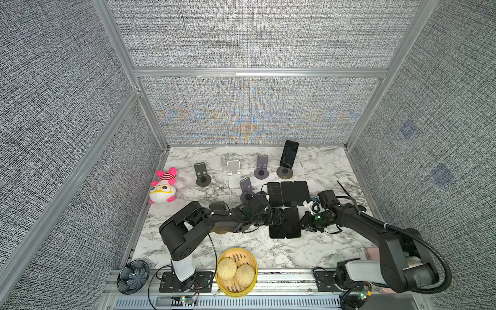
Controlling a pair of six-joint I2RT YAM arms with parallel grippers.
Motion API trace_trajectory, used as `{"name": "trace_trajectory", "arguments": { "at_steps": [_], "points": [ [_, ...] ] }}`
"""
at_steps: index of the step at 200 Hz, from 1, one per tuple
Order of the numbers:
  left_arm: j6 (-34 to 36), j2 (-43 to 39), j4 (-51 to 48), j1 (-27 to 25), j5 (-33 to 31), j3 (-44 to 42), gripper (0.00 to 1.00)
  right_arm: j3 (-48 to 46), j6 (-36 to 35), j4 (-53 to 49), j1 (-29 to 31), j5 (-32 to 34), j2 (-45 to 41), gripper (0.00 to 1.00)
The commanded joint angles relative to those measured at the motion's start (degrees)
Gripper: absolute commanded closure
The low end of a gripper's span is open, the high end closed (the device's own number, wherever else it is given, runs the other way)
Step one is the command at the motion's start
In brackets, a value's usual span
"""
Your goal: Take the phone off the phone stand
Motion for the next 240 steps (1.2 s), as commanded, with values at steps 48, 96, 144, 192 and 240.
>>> {"name": "trace_trajectory", "arguments": {
  "at_steps": [48, 96, 144, 192, 240],
  "points": [
    [-0.4, 0.6, 0.1, -0.3, 0.1, 0.5, 0.01, 0.9, -1.4, -3.2, -1.2, 6.7, 2.2, 0.80],
    [-0.7, 0.9, 0.1, -0.4, -0.1, 0.8, 0.01, 1.4, -1.4, -2.7, -1.3, 5.9, 3.5, 0.79],
    [-0.8, 1.4, 0.2, -0.5, -0.1, 1.2, 0.01, 1.7, -1.2, -2.0, -1.3, 5.3, 3.0, 0.78],
    [-1.1, 1.5, 0.2, -0.5, -0.2, 1.4, 0.01, 2.7, -1.3, -0.9, -1.3, 4.3, 4.4, 0.78],
    [-1.2, 1.2, 0.1, -0.5, -0.7, 1.3, 0.01, 3.7, -1.6, -0.2, -1.2, 2.7, 5.7, 0.78]
  ]
}}
